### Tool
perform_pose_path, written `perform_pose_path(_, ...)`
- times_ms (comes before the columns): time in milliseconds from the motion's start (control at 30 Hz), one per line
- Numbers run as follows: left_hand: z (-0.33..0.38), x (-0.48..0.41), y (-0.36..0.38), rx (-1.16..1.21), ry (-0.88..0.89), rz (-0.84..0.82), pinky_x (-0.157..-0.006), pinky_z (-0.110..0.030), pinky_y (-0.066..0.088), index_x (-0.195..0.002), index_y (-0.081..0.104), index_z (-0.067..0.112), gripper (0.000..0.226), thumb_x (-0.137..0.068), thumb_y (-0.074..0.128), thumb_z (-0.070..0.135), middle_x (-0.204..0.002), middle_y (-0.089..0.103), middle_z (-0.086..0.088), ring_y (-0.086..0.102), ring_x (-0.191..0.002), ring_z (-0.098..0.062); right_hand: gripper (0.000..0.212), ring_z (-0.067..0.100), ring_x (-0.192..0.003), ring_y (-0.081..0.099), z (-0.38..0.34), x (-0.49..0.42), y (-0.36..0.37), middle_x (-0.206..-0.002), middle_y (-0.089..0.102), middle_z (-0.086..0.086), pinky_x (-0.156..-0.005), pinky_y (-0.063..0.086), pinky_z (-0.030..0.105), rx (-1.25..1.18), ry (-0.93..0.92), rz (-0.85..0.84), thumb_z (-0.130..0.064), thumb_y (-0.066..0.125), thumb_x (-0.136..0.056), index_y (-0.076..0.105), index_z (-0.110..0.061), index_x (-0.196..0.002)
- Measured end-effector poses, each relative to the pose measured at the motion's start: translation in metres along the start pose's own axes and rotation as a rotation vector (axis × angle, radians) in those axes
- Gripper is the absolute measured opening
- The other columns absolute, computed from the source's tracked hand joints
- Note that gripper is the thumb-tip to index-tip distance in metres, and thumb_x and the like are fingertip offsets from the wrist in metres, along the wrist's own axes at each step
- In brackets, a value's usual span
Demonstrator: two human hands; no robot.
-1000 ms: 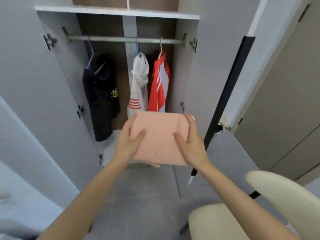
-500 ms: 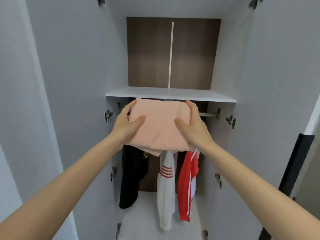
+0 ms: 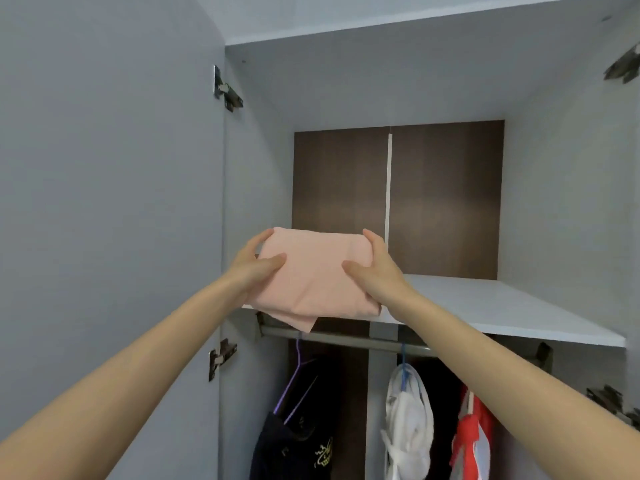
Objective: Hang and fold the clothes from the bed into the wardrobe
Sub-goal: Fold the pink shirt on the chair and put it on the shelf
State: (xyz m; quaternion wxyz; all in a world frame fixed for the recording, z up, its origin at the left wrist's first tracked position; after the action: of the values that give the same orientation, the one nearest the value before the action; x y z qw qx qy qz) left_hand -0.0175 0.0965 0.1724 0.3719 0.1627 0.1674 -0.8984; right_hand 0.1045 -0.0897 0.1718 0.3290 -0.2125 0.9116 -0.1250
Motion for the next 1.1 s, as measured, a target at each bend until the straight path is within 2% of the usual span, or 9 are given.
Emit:
perform_pose_path(100,-0.012,-0.060,0.005,-0.019,-0.015,0.007,-0.063,-0.020,0.042,-0.142,0.038,0.038,0.054,-0.095,0.058,0.020,-0.117,0.051,-0.002,0.055,-0.084,-0.010,0.070,0.021,-0.112,0.049,0.018,-0.059,0.015,-0.136,0.047,-0.004,-0.083,0.042,0.031,-0.004,0.022,-0.033,-0.025,0.055,-0.092,0.015,-0.034,-0.150)
perform_pose_path(267,-0.042,-0.148,0.011,-0.146,0.001,0.016,-0.095,-0.028,0.041,-0.147,0.034,0.028,0.056,-0.096,0.051,0.011,-0.140,0.046,-0.007,0.050,-0.114,-0.021,0.073,0.028,-0.123,0.050,0.054,-0.134,0.052,-0.142,0.047,0.001,-0.101,0.044,0.040,0.009,0.091,-0.076,-0.024,0.054,-0.092,0.012,-0.033,-0.151)
perform_pose_path(367,-0.069,-0.193,0.015,-0.271,0.036,0.039,-0.111,-0.035,0.033,-0.147,0.035,0.018,0.055,-0.096,0.048,0.003,-0.145,0.042,-0.012,0.044,-0.130,-0.027,0.074,0.030,-0.128,0.047,0.081,-0.171,0.078,-0.147,0.043,0.003,-0.105,0.040,0.037,0.063,0.117,-0.081,-0.024,0.053,-0.092,0.011,-0.032,-0.152)
perform_pose_path(500,-0.102,-0.239,0.023,-0.427,0.113,0.024,-0.113,-0.027,0.022,-0.147,0.034,0.012,0.055,-0.095,0.043,-0.004,-0.152,0.034,-0.011,0.034,-0.138,-0.025,0.074,0.024,-0.125,0.044,0.115,-0.209,0.119,-0.152,0.033,0.001,-0.094,0.039,0.027,0.004,0.164,-0.161,-0.016,0.049,-0.093,0.009,-0.037,-0.152)
perform_pose_path(600,-0.128,-0.264,0.021,-0.566,0.125,0.018,-0.112,-0.028,0.026,-0.149,0.031,0.015,0.055,-0.096,0.041,0.000,-0.152,0.036,-0.010,0.037,-0.137,-0.027,0.077,0.019,-0.115,0.043,0.139,-0.226,0.152,-0.154,0.027,0.001,-0.088,0.038,0.023,-0.020,0.237,-0.298,-0.013,0.046,-0.097,-0.001,-0.037,-0.152)
perform_pose_path(700,-0.145,-0.277,0.027,-1.010,0.117,0.010,-0.101,-0.034,0.039,-0.143,0.041,0.018,0.047,-0.097,0.041,0.011,-0.136,0.051,-0.019,0.049,-0.123,-0.033,0.067,0.029,-0.139,0.026,0.156,-0.237,0.172,-0.158,0.019,0.008,-0.108,0.029,0.031,0.278,0.318,-0.400,-0.035,0.043,-0.100,0.003,-0.036,-0.154)
perform_pose_path(800,-0.135,-0.278,0.046,-1.325,0.200,0.079,-0.101,-0.035,0.035,-0.132,0.054,0.025,0.035,-0.099,0.042,0.029,-0.146,0.035,-0.011,0.040,-0.127,-0.030,0.059,0.039,-0.146,-0.007,0.157,-0.248,0.175,-0.160,-0.008,0.017,-0.115,0.012,0.046,0.799,0.301,-0.476,-0.052,0.027,-0.099,0.012,-0.034,-0.154)
perform_pose_path(933,-0.155,-0.285,0.059,-1.221,0.109,-0.094,-0.106,-0.039,0.035,-0.140,0.045,0.023,0.044,-0.103,0.025,0.037,-0.146,0.041,-0.008,0.037,-0.133,-0.029,0.059,0.036,-0.147,-0.014,0.158,-0.248,0.191,-0.159,-0.022,0.011,-0.118,0.003,0.050,0.812,0.269,-0.564,-0.050,0.018,-0.102,0.002,-0.030,-0.155)
perform_pose_path(1100,-0.188,-0.292,0.055,-1.086,0.052,-0.253,-0.118,-0.037,0.017,-0.152,0.024,0.027,0.049,-0.105,0.014,0.036,-0.159,0.020,-0.003,0.018,-0.146,-0.023,0.059,0.036,-0.145,-0.023,0.168,-0.244,0.213,-0.156,-0.029,0.013,-0.118,-0.002,0.050,0.765,0.314,-0.512,-0.048,0.015,-0.102,-0.004,-0.029,-0.154)
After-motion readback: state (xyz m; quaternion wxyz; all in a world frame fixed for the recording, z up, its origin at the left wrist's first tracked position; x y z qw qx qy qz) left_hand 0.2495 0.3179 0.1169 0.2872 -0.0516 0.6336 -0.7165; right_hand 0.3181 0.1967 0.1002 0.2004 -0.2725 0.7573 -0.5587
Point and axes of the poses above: each hand's wrist, its own x-axis away from the middle knuckle, its own y-axis out of the palm, z = x × y, the point moved 7 cm from there along -x, towards the middle knuckle
